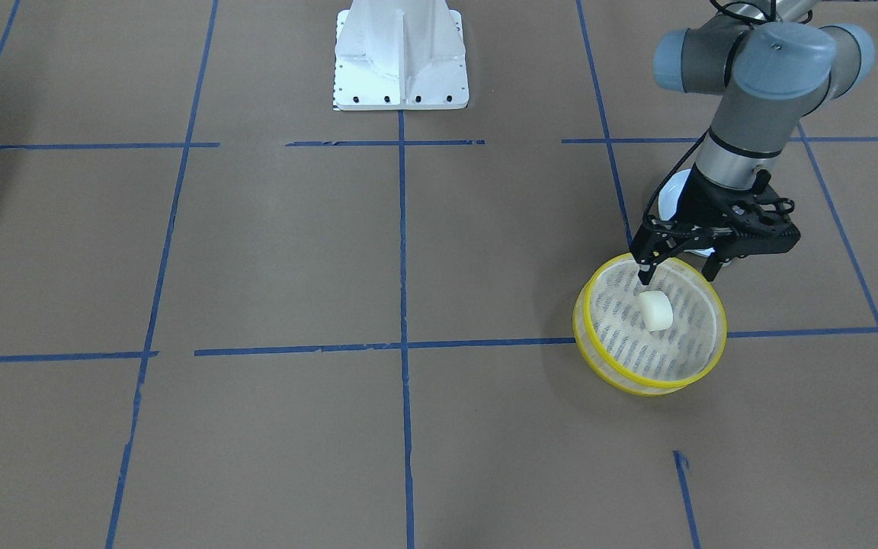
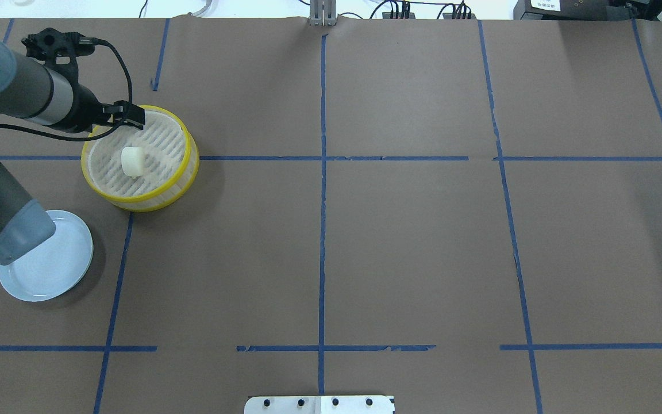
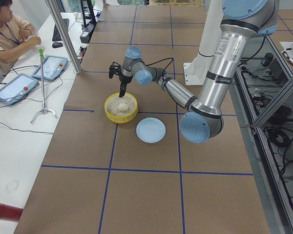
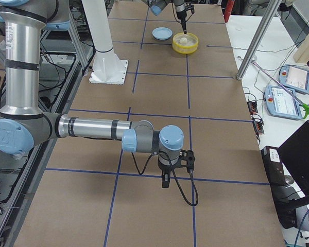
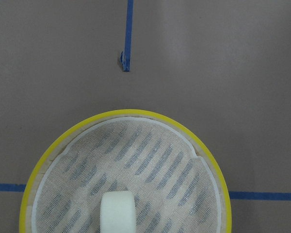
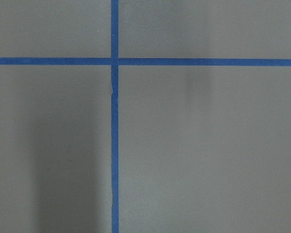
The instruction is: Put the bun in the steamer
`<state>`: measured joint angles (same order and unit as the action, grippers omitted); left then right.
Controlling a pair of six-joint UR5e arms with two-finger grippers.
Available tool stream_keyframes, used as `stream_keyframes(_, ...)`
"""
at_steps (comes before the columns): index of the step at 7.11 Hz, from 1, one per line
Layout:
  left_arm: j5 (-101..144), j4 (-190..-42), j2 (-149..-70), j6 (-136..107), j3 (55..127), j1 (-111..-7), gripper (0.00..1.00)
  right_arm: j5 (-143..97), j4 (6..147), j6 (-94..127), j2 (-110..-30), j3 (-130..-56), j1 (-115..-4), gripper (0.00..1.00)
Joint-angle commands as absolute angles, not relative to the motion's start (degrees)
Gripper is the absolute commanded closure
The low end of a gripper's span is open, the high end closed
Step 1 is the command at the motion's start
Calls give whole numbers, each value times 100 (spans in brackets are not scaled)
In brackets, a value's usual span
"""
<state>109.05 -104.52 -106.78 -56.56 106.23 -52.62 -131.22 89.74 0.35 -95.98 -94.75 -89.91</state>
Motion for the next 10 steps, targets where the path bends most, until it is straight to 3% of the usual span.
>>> stream_keyframes(1, 11607, -10459, -9753, -4463, 11116, -6165, 1, -13122, 8974, 35, -9598, -9475, -8991, 0)
stream_keyframes(5, 13015, -10433, -8150, -647, 10936, -8662, 1, -13122, 8974, 35, -9598, -9475, -8991, 0)
stream_keyframes(7, 13620, -10023, -8068, -36, 10330, -9034, 1, -13122, 8974, 35, -9598, -9475, -8991, 0)
stream_keyframes(10, 13640, -8970, -8156, 404, 10178, -9175, 1, -13122, 8974, 35, -9598, -9475, -8991, 0)
